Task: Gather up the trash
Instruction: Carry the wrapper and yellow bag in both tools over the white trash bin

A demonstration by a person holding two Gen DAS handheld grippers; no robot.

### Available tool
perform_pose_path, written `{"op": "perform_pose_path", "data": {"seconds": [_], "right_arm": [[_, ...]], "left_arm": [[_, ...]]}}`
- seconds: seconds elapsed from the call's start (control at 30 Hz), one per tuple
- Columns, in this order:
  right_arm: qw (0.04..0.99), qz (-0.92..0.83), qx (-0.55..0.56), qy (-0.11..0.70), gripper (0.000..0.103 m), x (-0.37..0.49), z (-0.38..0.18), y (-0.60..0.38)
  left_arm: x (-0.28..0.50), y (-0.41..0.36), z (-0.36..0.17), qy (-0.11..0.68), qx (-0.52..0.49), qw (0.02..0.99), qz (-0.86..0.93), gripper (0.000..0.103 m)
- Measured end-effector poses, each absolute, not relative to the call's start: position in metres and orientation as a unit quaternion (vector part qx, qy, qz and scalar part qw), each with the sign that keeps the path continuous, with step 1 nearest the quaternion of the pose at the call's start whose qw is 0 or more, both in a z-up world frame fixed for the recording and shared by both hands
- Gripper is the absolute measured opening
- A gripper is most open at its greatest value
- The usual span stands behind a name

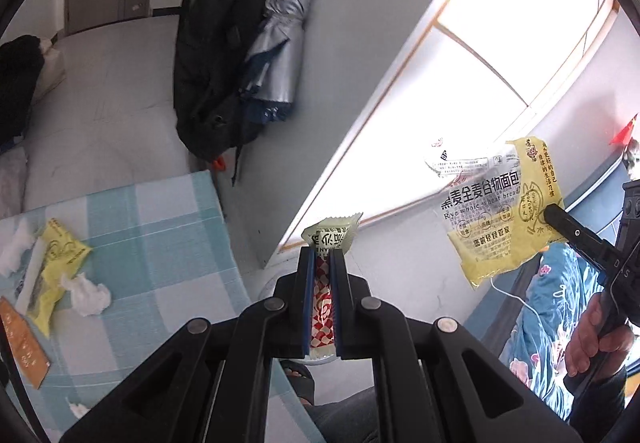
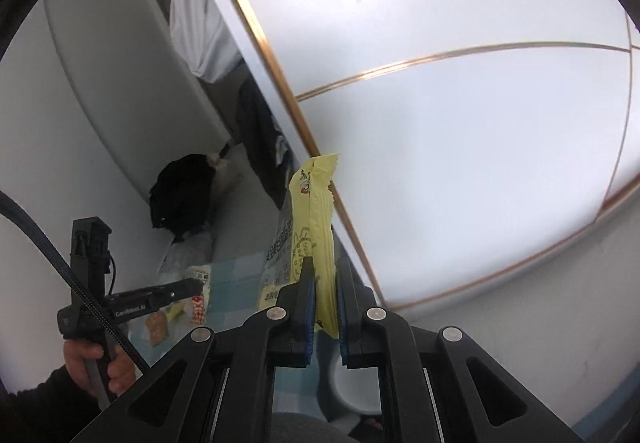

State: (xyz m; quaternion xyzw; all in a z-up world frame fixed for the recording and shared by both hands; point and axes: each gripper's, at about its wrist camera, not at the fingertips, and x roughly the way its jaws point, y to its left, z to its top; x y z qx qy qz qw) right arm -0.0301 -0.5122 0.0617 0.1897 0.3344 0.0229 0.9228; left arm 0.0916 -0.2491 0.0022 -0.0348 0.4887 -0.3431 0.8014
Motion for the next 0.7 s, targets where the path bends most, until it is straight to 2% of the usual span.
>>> {"op": "perform_pose_path", "data": {"seconds": [0.33,0.7], "right_arm": [[0.886,-0.018,0.211,0.412,0.008,-0.014,-0.053,-0.537],[0.83,-0.011,0.267,0.49,0.008,0.002,-0.178,-0.546]], "left_arm": [[0.108,-0.307,-0.078,0.576,0.009,0.742,-0.343,0.004],[0.109,-0.349,-0.141,0.639,0.05,0.691,-0.335,0.004]]}}
